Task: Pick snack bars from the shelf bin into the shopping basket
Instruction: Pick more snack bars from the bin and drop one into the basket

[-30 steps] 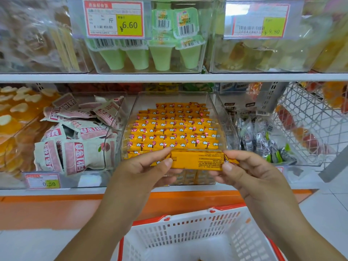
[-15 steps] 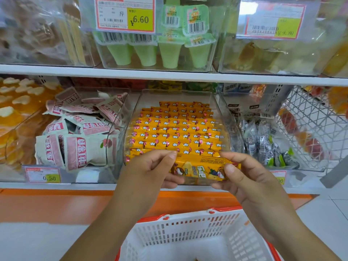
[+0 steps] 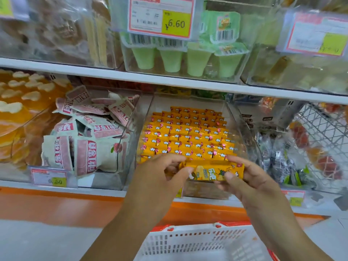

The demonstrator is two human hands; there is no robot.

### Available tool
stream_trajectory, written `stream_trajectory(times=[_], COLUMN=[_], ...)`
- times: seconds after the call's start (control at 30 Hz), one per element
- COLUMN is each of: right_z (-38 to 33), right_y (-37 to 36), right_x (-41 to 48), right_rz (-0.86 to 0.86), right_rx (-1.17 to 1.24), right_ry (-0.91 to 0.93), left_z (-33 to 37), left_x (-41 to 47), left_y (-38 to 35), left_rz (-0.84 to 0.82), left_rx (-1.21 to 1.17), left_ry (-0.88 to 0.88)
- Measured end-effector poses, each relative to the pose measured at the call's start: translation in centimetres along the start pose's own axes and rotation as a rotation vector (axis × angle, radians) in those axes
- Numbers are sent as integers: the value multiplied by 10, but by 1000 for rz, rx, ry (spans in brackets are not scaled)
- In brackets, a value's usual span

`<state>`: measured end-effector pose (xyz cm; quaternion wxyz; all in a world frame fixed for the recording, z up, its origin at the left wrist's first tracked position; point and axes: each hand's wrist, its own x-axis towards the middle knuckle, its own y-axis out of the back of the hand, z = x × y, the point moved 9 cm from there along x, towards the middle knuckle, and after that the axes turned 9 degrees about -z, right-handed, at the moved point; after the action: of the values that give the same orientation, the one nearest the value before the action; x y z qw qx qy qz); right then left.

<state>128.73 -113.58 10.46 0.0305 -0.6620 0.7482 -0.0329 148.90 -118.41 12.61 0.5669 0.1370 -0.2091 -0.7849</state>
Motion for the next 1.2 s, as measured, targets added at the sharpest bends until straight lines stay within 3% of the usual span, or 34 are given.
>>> stream_trajectory(times=[0.17,0.23,0.37,0.47,0.63,0.83,0.97,1.2], right_z=[-33,-43,-53,-37,-15,-20,-12,-5], right_y=[-32,-49,-82,-99,-126,-135,-150,-148], right_x=[71,107,181,233,274,282,283,290], right_rz=[11,14,62,40,-146,-186,-286,-308], right_rx=[-332,-503,-830,-1010,-1120,-1135,-1234,-1255], right_ry=[118,176,264,187,259,306,280,198], left_z=[-12,-26,-41,-46,-64,-63,-61,-59], left_x=[9,15,24,28,36,39,40,40], left_y=[69,83,84,82,81,82,83,83], left_rz=[385,432,406,388,314,320,360,353], left_rx=[229,347,480,489,397,389,366,353], left_ry=[-80,-40,-44,-54,4,-10,-25,-33])
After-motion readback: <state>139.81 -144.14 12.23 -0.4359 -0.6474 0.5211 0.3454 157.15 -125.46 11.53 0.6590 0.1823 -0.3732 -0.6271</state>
